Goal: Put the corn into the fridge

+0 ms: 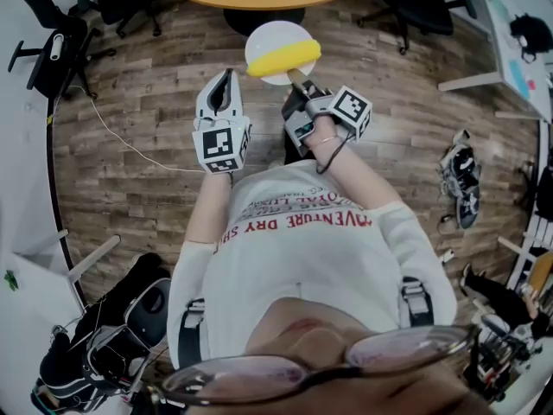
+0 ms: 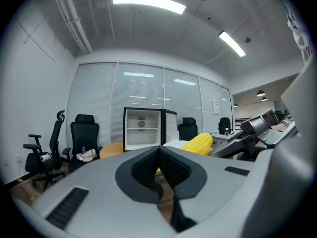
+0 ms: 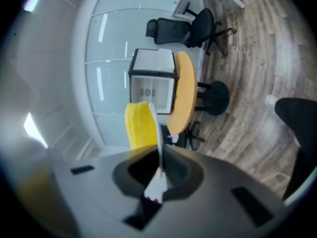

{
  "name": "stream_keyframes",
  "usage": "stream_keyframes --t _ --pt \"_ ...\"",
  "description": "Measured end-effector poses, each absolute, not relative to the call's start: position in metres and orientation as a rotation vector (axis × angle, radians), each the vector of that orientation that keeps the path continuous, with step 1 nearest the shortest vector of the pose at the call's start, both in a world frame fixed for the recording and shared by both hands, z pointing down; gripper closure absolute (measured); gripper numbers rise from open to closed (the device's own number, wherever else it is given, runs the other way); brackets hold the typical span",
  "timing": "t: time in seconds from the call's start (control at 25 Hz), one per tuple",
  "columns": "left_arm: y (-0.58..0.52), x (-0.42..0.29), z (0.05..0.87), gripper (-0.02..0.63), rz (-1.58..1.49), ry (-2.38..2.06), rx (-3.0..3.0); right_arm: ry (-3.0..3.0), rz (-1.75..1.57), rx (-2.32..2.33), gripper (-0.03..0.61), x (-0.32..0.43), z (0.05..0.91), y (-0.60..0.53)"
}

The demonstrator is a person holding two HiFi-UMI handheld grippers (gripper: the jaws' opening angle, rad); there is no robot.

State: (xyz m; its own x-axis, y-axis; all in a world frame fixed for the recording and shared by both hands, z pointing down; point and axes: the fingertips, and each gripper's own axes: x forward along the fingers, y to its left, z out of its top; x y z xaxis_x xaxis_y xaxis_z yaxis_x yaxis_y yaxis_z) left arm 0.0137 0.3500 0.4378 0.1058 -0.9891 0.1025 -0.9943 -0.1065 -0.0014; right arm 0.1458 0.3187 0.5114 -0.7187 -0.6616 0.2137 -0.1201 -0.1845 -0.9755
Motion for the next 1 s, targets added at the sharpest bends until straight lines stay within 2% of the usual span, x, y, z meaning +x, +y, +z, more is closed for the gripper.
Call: stream_keyframes --t 0.28,0.8,1.0 --pt "0.286 -0.009 0.450 0.589 0.150 -2.119 2.217 1.736 -2.023 -0.837 0.545 0.119 0.527 0.248" --pt "0.069 -0.034 0.437 0.589 0.143 -2.164 2.169 1.784 -2.098 -0.794 0.545 0.086 0.522 0.040" --pt "0.018 -0.029 0.438 0.588 0.167 -2.141 2.202 1.784 -2.094 -0.793 0.545 0.084 0.521 -0.012"
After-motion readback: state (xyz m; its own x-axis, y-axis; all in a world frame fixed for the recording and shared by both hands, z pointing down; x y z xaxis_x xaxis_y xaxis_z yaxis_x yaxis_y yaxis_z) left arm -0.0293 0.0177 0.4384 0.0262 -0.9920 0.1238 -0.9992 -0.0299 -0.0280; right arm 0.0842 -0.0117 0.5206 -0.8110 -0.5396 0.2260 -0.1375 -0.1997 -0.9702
